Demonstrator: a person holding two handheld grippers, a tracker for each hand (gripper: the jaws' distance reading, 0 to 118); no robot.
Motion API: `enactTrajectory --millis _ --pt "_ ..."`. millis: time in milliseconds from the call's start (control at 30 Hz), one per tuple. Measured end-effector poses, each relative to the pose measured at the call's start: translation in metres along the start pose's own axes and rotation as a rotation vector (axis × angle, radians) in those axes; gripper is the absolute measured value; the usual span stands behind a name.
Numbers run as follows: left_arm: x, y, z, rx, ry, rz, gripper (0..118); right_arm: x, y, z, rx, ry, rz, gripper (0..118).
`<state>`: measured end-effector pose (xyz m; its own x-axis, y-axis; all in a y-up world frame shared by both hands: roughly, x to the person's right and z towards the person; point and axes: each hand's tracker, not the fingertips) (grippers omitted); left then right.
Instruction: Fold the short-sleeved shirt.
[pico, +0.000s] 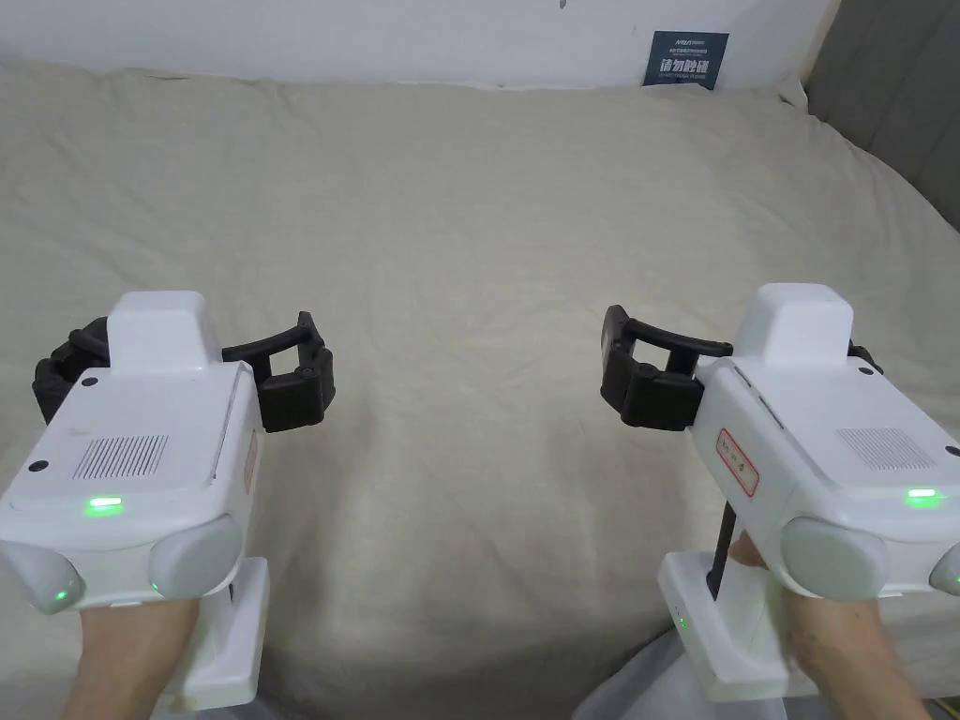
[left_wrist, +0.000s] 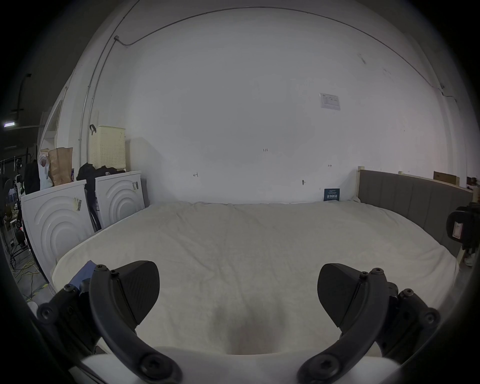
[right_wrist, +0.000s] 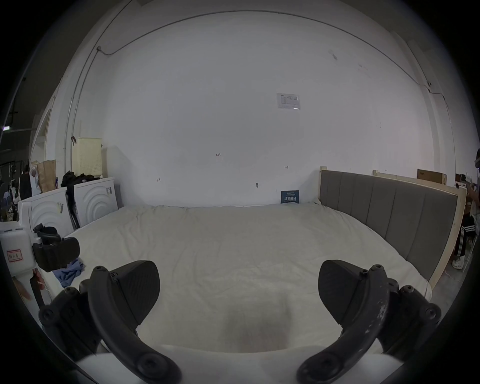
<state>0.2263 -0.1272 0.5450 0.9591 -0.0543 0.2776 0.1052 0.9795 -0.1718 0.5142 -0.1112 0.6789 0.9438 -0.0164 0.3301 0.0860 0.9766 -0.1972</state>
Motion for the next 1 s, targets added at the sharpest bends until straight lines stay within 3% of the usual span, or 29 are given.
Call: enactTrajectory --millis 1000 --pt "0.0003 -0.003 0.0022 0.005 -0.001 0.001 118 -0.0025 -0.0007 -0.0019 -0.012 0.008 0.009 118"
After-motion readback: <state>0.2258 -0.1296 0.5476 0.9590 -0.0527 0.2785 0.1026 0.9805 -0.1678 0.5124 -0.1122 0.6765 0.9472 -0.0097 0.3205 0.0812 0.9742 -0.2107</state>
